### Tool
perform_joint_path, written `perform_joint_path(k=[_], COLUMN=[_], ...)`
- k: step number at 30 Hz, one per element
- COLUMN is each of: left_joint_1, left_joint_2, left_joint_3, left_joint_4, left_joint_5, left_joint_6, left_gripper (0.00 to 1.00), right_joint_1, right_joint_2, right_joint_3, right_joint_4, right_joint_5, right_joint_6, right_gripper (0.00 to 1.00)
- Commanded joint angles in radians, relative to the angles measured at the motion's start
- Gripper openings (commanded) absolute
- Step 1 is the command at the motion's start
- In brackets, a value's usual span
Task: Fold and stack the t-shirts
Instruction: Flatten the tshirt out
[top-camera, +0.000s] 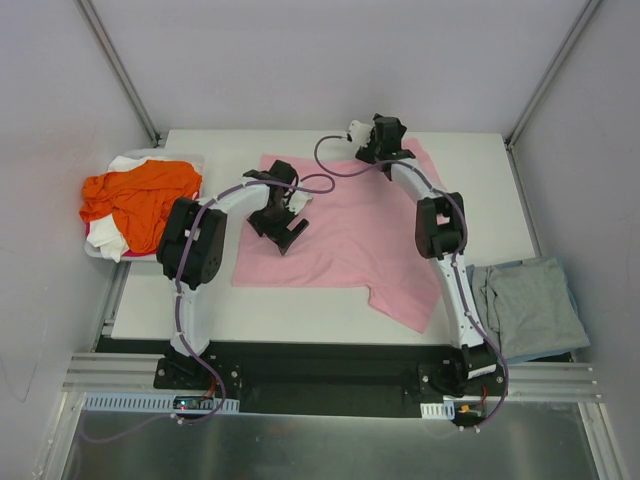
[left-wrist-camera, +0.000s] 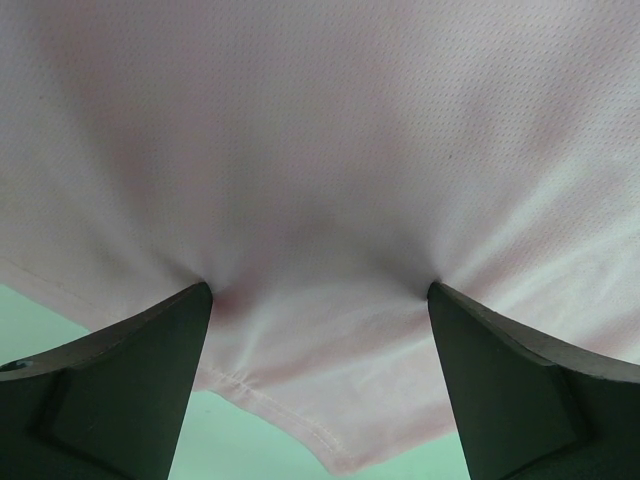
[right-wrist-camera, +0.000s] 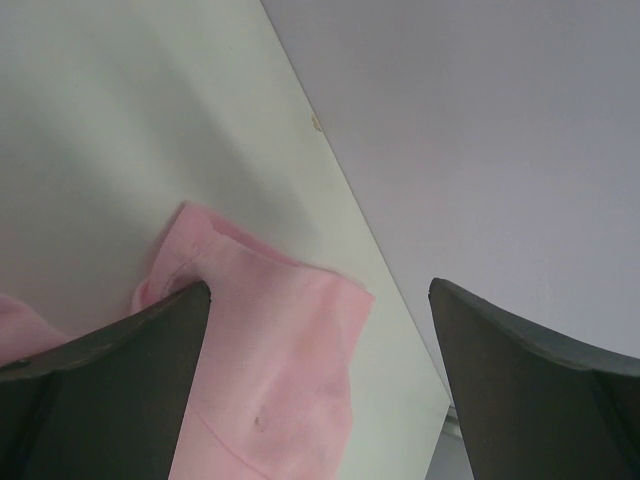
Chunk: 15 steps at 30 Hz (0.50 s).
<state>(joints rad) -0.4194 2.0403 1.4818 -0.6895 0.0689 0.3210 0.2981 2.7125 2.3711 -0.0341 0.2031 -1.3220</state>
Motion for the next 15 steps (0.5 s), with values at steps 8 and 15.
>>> perform_joint_path(k=[8,15], left_joint_1=[-0.009,-0.009], left_joint_2=[-0.006,-0.009], left_joint_3=[0.115,0.144], left_joint_4=[-0.024,-0.022], left_joint_5=[-0.027,-0.041], left_joint_6=[0.010,0.010], left_gripper=[0.90,0.90], right_joint_1=[0.039,0.030], right_joint_2=[-0.108,-0.174], right_joint_3=[0.013,-0.053], right_joint_4=[-0.047,-0.044], right_joint_5=[0.016,0.044], right_joint_6=[0.033,0.027], right_gripper=[0.96,0.97])
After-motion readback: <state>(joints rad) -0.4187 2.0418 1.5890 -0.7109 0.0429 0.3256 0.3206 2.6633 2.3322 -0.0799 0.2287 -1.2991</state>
